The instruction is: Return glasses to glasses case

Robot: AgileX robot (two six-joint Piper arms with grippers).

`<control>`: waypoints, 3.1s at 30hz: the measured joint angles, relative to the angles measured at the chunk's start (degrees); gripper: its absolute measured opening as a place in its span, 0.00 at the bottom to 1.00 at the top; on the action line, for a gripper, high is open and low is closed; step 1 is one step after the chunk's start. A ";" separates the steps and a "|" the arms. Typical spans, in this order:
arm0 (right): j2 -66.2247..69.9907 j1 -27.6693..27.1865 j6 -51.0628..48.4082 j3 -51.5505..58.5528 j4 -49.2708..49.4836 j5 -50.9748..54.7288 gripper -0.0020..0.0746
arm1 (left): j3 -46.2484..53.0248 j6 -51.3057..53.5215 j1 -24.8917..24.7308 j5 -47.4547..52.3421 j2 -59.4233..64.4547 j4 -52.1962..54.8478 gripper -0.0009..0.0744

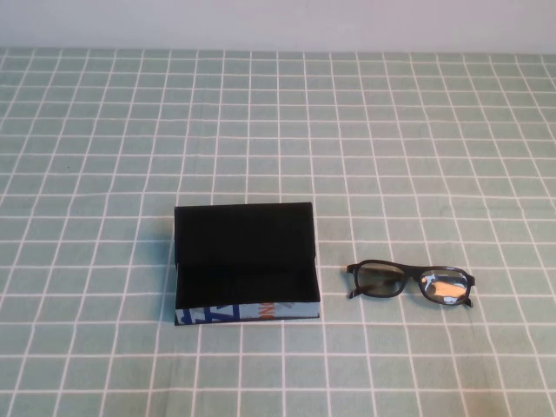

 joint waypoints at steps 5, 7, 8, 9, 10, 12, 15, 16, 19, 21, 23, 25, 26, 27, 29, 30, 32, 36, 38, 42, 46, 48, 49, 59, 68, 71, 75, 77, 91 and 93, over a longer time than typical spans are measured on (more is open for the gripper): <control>0.00 0.00 0.00 0.00 0.00 0.00 0.01 | 0.00 0.00 0.00 0.00 0.00 0.00 0.01; 0.00 0.00 0.00 0.00 0.00 0.00 0.01 | 0.00 0.00 0.00 0.00 0.00 0.00 0.01; 0.00 0.00 0.00 0.00 0.00 0.00 0.01 | 0.00 0.00 0.00 0.00 0.00 0.00 0.01; 0.00 0.00 0.00 0.00 0.00 0.00 0.01 | 0.00 0.00 0.00 0.00 0.00 0.00 0.01; 0.00 0.00 0.00 0.00 0.00 0.00 0.01 | 0.00 0.00 0.00 0.00 0.00 0.00 0.01; 0.00 0.00 0.00 0.00 0.00 0.00 0.01 | 0.00 0.00 0.00 0.00 0.00 0.00 0.01; 0.00 0.00 0.00 0.00 0.00 0.00 0.01 | 0.00 0.00 0.00 0.00 0.00 0.00 0.01; 0.00 0.00 0.00 0.00 0.00 0.00 0.01 | 0.00 0.00 0.00 0.00 0.00 0.00 0.01; 0.00 0.00 0.00 0.00 0.00 0.00 0.01 | 0.00 0.00 0.00 0.00 0.00 0.00 0.01; 0.00 0.00 0.00 0.00 0.00 0.00 0.01 | 0.00 0.00 0.00 0.00 0.00 0.00 0.01; 0.00 0.00 0.00 0.00 0.00 0.00 0.01 | 0.00 0.00 0.00 0.00 0.00 0.00 0.01; 0.00 0.00 0.00 0.00 0.00 0.00 0.01 | 0.00 0.00 0.00 0.00 0.00 0.00 0.01; 0.00 0.00 0.00 0.00 0.00 -0.13 0.01 | 0.00 0.00 0.00 0.00 0.00 0.00 0.01; 0.00 0.00 0.00 0.00 0.00 -0.30 0.01 | 0.00 0.00 0.00 0.00 0.00 0.00 0.01; 0.00 0.00 0.00 0.00 0.00 -0.44 0.01 | 0.00 0.00 0.00 0.00 0.00 0.00 0.01; 0.00 0.00 0.00 0.00 0.00 -0.44 0.01 | 0.00 0.00 0.00 0.00 0.00 0.15 0.01; 0.00 0.00 0.00 0.00 0.00 -0.44 0.01 | 0.00 0.00 0.00 0.10 0.00 1.60 0.01; 0.00 0.00 0.00 0.00 0.00 -1.12 0.01 | 0.00 -0.11 0.00 -0.67 0.00 2.11 0.01; 0.00 0.00 0.00 0.03 0.00 -3.05 0.01 | 0.05 -0.23 0.00 -2.95 0.00 2.22 0.01; 0.00 0.00 0.00 0.03 1.97 -13.50 0.01 | 0.05 -0.47 0.00 -14.34 0.00 2.48 0.01; 0.00 0.00 0.00 0.03 2.83 -30.52 0.01 | 0.05 -0.61 0.00 -33.65 0.00 2.92 0.01; 0.00 0.00 0.00 0.03 3.18 -39.05 0.01 | 0.05 -0.61 0.00 -43.58 0.00 3.05 0.01; 0.00 0.00 0.00 0.03 3.30 -42.71 0.01 | 0.05 -0.61 0.00 -47.90 0.00 3.14 0.01; 0.00 0.00 0.13 0.03 3.81 -63.33 0.01 | 0.05 3.87 0.00 -68.61 -0.12 2.40 0.01; 0.00 0.00 15.68 -3.46 1.99 -73.76 0.01 | -3.15 4.64 0.00 -75.54 -0.25 1.71 0.01; 0.00 0.00 20.19 -11.25 -2.65 -67.19 0.01 | -8.86 3.71 0.00 -70.67 -0.25 1.71 0.01; 0.00 0.00 26.11 -23.11 -8.14 -54.09 0.01 | -17.88 1.68 0.00 -58.89 -0.25 1.56 0.01; 0.66 0.00 28.20 -29.63 -9.16 -46.66 0.01 | -22.11 1.45 0.00 -52.15 0.68 1.52 0.01; 26.31 0.00 22.68 -48.28 -12.43 -3.35 0.01 | -29.63 0.25 0.00 -22.67 21.51 3.04 0.01; 28.99 0.00 22.68 -48.28 -13.21 1.00 0.01 | -29.63 0.22 0.00 -22.41 22.55 3.04 0.01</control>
